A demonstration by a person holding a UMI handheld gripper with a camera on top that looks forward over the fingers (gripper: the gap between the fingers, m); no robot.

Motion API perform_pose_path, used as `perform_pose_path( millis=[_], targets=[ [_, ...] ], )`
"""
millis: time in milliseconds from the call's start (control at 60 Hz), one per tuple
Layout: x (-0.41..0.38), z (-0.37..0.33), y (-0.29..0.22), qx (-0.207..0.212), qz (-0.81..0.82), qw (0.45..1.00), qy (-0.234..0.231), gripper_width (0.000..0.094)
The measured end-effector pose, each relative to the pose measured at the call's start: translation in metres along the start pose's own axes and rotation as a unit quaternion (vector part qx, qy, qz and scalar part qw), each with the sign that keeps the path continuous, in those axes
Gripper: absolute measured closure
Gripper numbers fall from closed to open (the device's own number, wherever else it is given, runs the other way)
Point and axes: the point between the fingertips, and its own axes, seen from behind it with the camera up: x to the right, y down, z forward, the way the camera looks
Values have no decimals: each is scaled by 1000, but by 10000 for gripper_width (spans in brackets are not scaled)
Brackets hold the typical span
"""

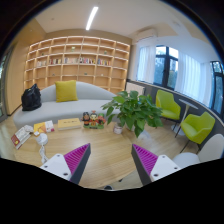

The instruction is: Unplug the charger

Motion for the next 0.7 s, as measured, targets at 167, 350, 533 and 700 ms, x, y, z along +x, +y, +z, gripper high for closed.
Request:
perform_pose_path(
  millis=[167,350,533,700],
  targets=[
    [-15,10,31,-16,-11,1000,3,83],
    [-87,8,103,-47,-13,998,-48,86],
    [-239,11,159,-70,-8,985,-159,85],
    [-362,38,141,-25,-24,976,-217,83]
  ],
)
